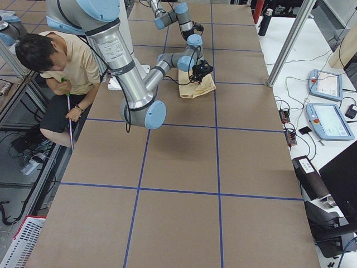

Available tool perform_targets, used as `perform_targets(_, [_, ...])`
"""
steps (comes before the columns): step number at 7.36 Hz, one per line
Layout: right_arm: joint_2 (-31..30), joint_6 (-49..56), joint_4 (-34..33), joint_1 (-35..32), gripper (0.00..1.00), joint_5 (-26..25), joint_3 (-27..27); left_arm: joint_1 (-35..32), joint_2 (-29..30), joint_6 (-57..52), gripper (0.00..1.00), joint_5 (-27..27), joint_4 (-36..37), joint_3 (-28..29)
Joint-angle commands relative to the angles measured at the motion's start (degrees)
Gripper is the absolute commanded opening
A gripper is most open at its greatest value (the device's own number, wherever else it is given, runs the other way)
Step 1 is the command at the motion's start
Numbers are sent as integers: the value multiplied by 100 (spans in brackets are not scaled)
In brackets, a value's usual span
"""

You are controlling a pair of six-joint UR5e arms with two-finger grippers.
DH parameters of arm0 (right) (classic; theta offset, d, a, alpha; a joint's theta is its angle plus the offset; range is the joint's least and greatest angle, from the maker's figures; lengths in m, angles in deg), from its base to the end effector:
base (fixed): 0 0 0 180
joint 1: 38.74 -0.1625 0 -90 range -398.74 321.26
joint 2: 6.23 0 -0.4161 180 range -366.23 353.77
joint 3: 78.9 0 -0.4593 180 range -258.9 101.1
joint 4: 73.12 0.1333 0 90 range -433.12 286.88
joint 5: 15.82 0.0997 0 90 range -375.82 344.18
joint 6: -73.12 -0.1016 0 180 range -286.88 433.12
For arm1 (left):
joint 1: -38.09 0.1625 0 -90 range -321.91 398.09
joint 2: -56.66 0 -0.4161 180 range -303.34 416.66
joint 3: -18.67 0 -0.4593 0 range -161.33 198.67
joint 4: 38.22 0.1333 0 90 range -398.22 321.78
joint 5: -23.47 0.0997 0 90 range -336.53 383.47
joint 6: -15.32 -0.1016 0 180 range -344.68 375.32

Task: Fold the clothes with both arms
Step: 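Lift the near edge with both grippers and fold it over toward the collar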

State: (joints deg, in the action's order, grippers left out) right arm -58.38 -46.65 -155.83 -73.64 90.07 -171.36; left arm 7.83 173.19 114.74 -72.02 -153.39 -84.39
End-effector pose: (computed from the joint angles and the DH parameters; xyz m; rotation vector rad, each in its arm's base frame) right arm -0.5506 -0.5127 0.1862 -0.2330 -0.8700 0.9401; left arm 0.5197 -0.4463 0.1950 0.1221 1.1433 -0.5619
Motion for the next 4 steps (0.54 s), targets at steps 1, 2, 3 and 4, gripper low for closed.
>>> perform_targets(1, [555,137,680,-288,0,220,1121,-252,168,-212,0,-49,-495,697])
perform_targets(2, [687,355,947,-368,0,274,1526,-314,273,-221,0,-49,-715,1005])
perform_targets(3, [845,645,976,-394,0,283,1869,-367,379,-221,0,-40,-961,1321])
perform_targets(4, [881,995,1142,-447,50,274,2159,-463,528,-317,31,-40,-1085,1672])
